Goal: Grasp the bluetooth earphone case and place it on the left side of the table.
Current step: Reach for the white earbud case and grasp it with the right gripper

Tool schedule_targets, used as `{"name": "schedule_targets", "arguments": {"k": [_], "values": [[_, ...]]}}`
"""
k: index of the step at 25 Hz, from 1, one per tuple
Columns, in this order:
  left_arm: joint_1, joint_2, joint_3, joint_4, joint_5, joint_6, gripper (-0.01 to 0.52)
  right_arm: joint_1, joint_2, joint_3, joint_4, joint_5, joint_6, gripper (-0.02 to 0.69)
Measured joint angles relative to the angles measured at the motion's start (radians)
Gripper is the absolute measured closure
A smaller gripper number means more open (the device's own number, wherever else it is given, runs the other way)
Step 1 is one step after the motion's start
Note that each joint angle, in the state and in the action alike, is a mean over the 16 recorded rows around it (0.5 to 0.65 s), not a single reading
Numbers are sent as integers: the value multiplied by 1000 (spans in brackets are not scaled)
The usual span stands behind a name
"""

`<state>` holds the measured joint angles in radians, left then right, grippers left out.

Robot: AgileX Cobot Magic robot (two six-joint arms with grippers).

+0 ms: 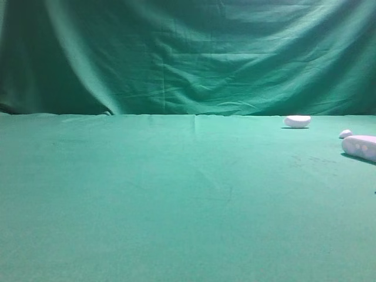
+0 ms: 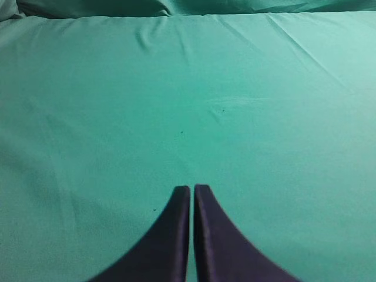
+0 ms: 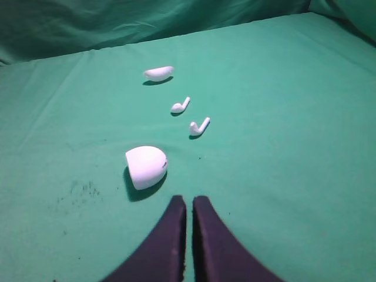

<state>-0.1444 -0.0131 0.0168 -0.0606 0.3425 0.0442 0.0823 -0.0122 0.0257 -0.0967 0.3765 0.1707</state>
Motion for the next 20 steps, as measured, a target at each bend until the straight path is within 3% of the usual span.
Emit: {"name": "schedule_targets", "arguments": {"k": [14, 20], "values": [[0, 0, 0, 0, 0, 0, 514, 0, 0, 1, -10, -7, 0, 665], [0, 0, 0, 0, 0, 0, 514, 0, 0, 1, -22, -113, 7, 665]]}}
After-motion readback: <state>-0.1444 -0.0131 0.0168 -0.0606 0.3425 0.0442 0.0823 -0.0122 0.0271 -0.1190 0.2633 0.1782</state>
